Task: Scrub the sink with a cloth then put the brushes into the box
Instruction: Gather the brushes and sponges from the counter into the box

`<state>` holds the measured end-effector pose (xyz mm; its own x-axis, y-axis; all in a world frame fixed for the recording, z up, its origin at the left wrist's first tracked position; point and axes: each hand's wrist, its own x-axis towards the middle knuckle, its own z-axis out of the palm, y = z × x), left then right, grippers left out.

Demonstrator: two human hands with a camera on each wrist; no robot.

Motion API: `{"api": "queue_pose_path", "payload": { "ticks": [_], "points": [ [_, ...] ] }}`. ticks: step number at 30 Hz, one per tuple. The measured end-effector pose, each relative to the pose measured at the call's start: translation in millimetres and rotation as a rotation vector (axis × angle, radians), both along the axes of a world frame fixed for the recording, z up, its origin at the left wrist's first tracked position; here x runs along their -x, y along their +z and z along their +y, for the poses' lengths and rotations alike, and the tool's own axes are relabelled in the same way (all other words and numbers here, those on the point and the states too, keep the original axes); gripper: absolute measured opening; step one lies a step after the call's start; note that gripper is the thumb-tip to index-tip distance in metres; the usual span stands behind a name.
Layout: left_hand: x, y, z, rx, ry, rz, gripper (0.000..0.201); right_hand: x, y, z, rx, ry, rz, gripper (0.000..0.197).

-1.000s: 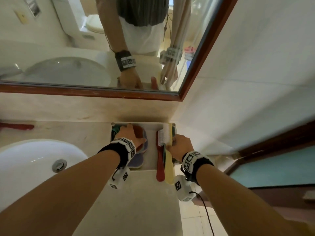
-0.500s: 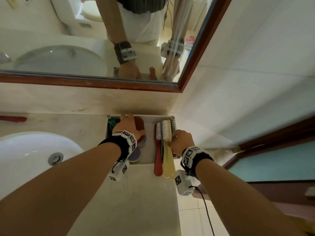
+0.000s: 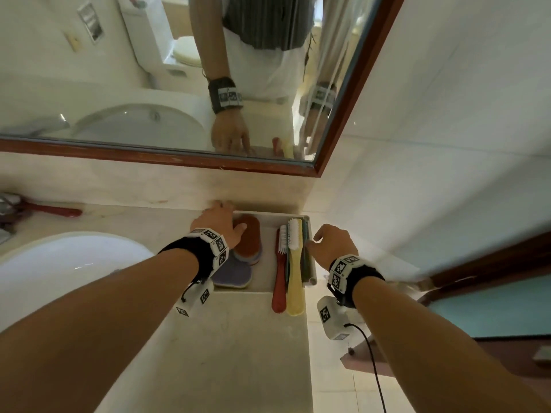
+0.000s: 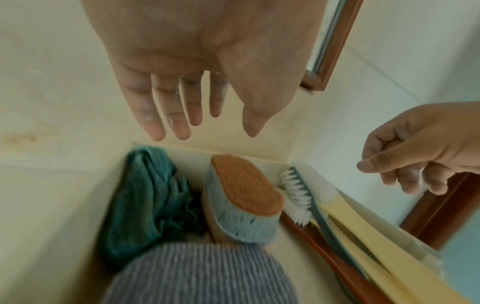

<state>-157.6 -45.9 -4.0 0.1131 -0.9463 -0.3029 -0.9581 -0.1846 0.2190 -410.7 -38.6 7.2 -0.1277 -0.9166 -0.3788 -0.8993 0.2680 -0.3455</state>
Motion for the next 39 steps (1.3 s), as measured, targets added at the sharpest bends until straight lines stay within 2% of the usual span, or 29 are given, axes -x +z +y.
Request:
{"api": "queue_pose_path", "payload": {
  "ticks": [4,6,11,15,19,22,26,31,36,39],
  "points": [
    [-16,48,8,0.092,0.000,0.051,0.035,4,50,-18,0.107,0.100,0.044,0.028],
    [-28,75,15,0.127,0.032,0.039,0.030,-2,83,-25,0.161,0.170,0.063,0.028],
    [-66,165,35,0.253,0.069,-0.040,0.029,-39,183,-28,0.347,0.392,0.114,0.028],
    [-96,245,60,0.361,0.108,-0.123,0.035,-72,268,-14,0.522,0.487,0.116,0.026],
    [-133,330,105,0.560,0.104,-0.166,0.034,-116,365,17,0.744,0.539,0.106,0.023],
    [-169,378,148,0.612,0.129,-0.192,0.037,-156,416,52,0.853,0.538,0.080,0.016],
    [-224,415,213,0.643,0.165,-0.265,0.038,-214,442,104,0.909,0.562,0.091,0.015],
    [-286,441,280,0.673,0.220,-0.319,0.037,-286,450,150,0.951,0.603,0.050,0.015],
    [-355,433,322,0.653,0.292,-0.309,0.038,-368,441,179,0.862,0.669,0.058,0.023],
    [-399,418,339,0.615,0.346,-0.303,0.038,-426,434,187,0.845,0.726,0.024,0.019]
  ]
}}
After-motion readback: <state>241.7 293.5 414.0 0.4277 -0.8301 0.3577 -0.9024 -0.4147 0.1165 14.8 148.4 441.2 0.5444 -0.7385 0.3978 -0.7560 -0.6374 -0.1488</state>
